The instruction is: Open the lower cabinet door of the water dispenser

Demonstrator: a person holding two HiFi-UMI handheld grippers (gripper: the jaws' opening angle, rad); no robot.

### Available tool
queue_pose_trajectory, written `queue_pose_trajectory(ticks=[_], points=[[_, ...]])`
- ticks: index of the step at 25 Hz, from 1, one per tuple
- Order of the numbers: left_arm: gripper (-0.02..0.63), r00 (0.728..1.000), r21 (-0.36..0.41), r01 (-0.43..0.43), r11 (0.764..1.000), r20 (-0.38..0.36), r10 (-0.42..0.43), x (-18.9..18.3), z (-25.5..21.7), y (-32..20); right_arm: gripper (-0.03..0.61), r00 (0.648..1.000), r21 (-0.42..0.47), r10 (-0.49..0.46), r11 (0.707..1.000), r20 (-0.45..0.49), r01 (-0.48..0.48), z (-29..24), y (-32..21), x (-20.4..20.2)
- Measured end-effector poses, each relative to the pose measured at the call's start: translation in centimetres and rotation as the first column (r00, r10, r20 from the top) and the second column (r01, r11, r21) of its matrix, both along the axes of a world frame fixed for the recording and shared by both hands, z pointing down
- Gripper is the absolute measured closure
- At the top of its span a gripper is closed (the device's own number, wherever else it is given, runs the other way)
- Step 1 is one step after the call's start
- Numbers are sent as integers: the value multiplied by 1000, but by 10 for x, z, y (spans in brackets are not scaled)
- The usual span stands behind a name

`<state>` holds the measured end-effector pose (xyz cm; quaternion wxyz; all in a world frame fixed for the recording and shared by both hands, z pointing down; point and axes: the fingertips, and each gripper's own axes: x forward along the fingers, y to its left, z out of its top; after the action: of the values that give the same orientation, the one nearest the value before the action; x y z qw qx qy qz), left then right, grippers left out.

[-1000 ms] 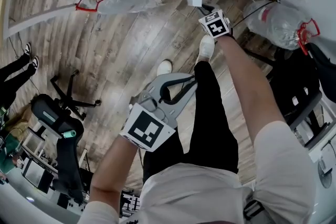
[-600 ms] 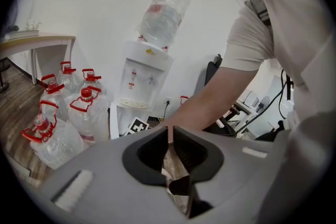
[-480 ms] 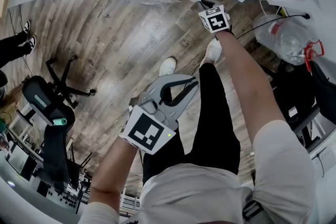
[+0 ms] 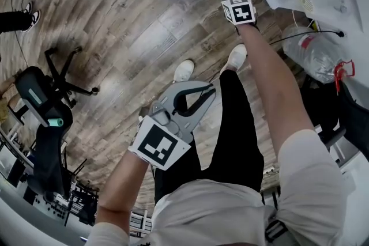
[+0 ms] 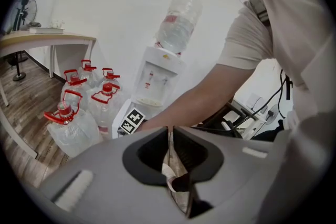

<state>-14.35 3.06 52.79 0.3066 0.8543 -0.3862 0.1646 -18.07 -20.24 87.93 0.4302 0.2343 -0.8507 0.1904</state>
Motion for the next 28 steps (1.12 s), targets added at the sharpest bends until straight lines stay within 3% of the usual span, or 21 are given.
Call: queue_pose_trajectory(ticks=[7, 16, 22, 28], points=[[549, 1000, 1, 15, 1000, -11, -15, -10, 1, 10, 543, 997, 31, -51, 998, -60, 53, 2, -4, -5], [548, 999, 45, -52, 998, -15, 52, -4, -18, 11, 541, 1000, -14, -3, 1000, -31, 3, -23, 22, 4], [548, 983, 137, -182, 974, -10, 185, 17, -48, 10, 541, 998, -18, 44, 999, 37, -44, -86, 55, 27], [548, 953, 148, -300, 942, 2, 303, 37, -87, 19, 549, 978, 22, 148, 988, 147, -153, -186, 94, 81]])
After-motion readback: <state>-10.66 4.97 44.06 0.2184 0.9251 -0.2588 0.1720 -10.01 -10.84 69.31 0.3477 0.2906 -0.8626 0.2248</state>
